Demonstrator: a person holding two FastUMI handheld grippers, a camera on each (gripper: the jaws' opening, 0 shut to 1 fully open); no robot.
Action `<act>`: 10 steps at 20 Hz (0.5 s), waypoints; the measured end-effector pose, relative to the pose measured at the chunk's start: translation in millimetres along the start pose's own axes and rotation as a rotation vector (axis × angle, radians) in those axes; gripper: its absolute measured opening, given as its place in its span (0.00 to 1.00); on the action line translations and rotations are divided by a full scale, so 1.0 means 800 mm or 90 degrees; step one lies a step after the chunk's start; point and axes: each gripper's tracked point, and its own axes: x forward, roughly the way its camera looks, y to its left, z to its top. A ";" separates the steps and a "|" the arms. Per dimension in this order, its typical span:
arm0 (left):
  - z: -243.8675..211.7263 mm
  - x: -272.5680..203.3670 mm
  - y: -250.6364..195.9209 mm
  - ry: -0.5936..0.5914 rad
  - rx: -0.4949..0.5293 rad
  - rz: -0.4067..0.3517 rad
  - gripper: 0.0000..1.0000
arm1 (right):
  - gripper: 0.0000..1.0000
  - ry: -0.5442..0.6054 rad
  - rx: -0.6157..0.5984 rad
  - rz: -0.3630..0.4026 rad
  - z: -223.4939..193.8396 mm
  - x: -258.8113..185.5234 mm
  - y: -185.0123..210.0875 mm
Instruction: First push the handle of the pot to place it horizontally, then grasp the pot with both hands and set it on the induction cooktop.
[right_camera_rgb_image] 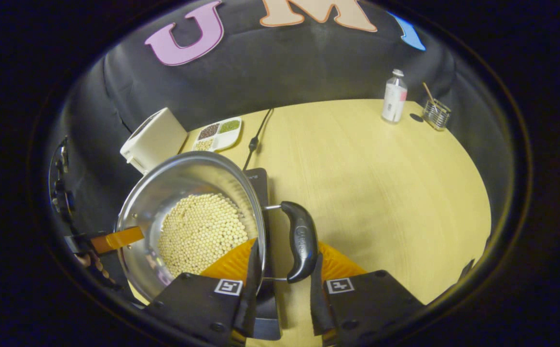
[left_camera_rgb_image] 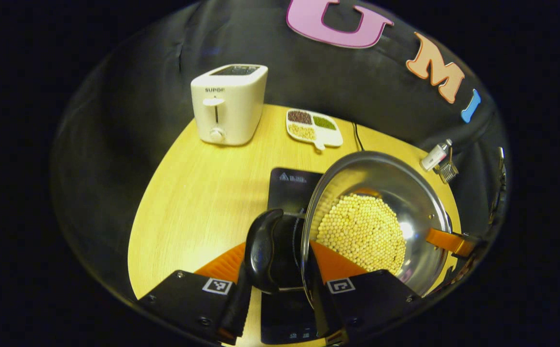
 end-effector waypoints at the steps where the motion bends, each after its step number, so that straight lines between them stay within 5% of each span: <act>1: -0.005 -0.001 -0.002 0.011 0.009 -0.002 0.56 | 0.42 -0.004 0.003 -0.003 -0.002 0.004 0.000; 2: -0.002 0.001 -0.002 -0.006 0.012 -0.005 0.59 | 0.53 -0.005 0.001 -0.004 0.002 0.003 0.002; 5: -0.017 0.018 -0.005 0.018 -0.016 -0.005 0.63 | 0.47 -0.003 -0.007 0.004 -0.001 0.003 0.003; 7: -0.039 0.022 -0.014 0.052 -0.033 -0.022 0.68 | 0.58 -0.009 -0.015 0.012 0.003 0.001 0.002; 8: -0.033 0.021 -0.008 0.028 -0.026 -0.020 0.73 | 0.54 -0.027 -0.022 0.010 0.008 -0.002 0.000; 10: -0.025 0.013 -0.001 -0.003 0.010 -0.012 0.82 | 0.66 -0.043 -0.030 0.016 0.009 -0.014 0.000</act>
